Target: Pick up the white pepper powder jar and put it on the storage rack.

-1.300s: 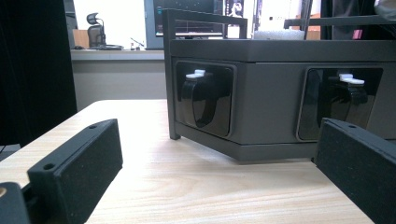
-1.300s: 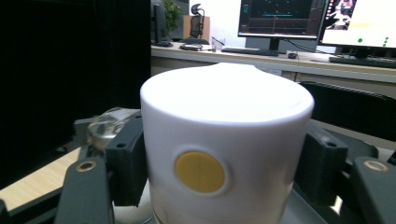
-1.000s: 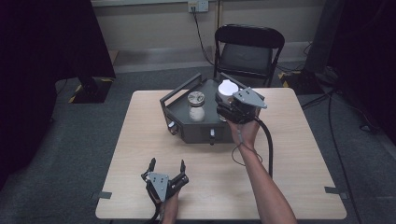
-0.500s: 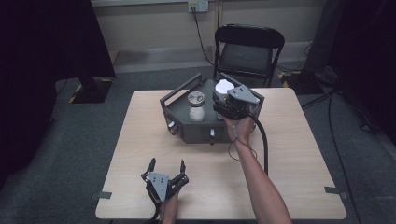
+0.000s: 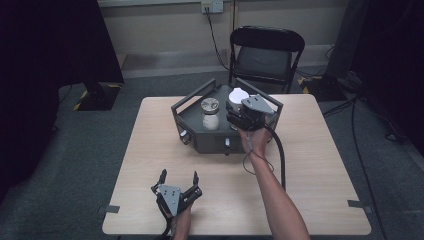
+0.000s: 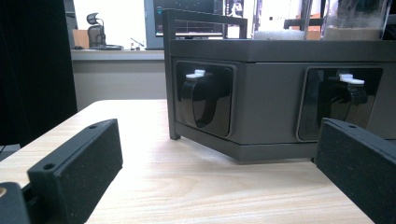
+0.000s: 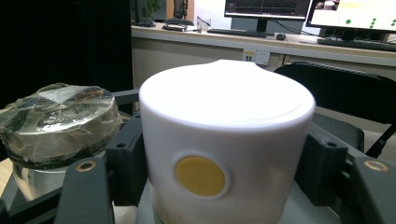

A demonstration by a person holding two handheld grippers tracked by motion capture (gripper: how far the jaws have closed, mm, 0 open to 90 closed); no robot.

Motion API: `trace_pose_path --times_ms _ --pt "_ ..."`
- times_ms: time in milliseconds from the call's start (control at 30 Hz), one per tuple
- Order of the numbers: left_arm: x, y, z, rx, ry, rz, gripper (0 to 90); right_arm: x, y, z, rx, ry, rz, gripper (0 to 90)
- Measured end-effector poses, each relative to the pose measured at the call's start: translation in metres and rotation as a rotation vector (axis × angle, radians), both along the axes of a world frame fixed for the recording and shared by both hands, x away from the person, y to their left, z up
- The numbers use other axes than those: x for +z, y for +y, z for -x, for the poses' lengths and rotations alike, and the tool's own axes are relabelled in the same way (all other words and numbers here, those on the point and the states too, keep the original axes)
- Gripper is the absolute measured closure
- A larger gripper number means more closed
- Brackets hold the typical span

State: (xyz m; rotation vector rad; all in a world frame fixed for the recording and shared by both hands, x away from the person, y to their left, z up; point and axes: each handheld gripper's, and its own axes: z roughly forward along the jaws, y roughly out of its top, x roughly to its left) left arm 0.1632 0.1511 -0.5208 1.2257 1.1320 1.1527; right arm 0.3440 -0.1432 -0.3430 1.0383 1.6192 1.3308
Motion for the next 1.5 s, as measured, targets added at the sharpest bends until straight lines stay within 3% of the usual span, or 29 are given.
trace_pose_path --times_ms 500,667,800,1000,1500 --pt "0.000 0.000 0.000 0.000 0.000 0.000 0.4 0.003 0.002 0.002 -0.014 0.018 -0.002 29.6" --pt "0.000 0.000 0.000 0.000 0.000 0.000 0.5 0.000 0.004 0.002 -0.034 0.012 0.010 12.6" --pt "0.000 0.000 0.000 0.000 0.000 0.000 0.6 -0.006 0.008 0.005 -0.056 -0.040 0.014 0.3" --pt "0.000 0.000 0.000 0.000 0.000 0.000 0.5 -0.009 0.003 0.011 -0.038 -0.078 -0.003 0.0" --pt "0.000 0.000 0.000 0.000 0.000 0.000 0.5 -0.024 -0.014 0.032 -0.016 -0.094 -0.066 0.0"
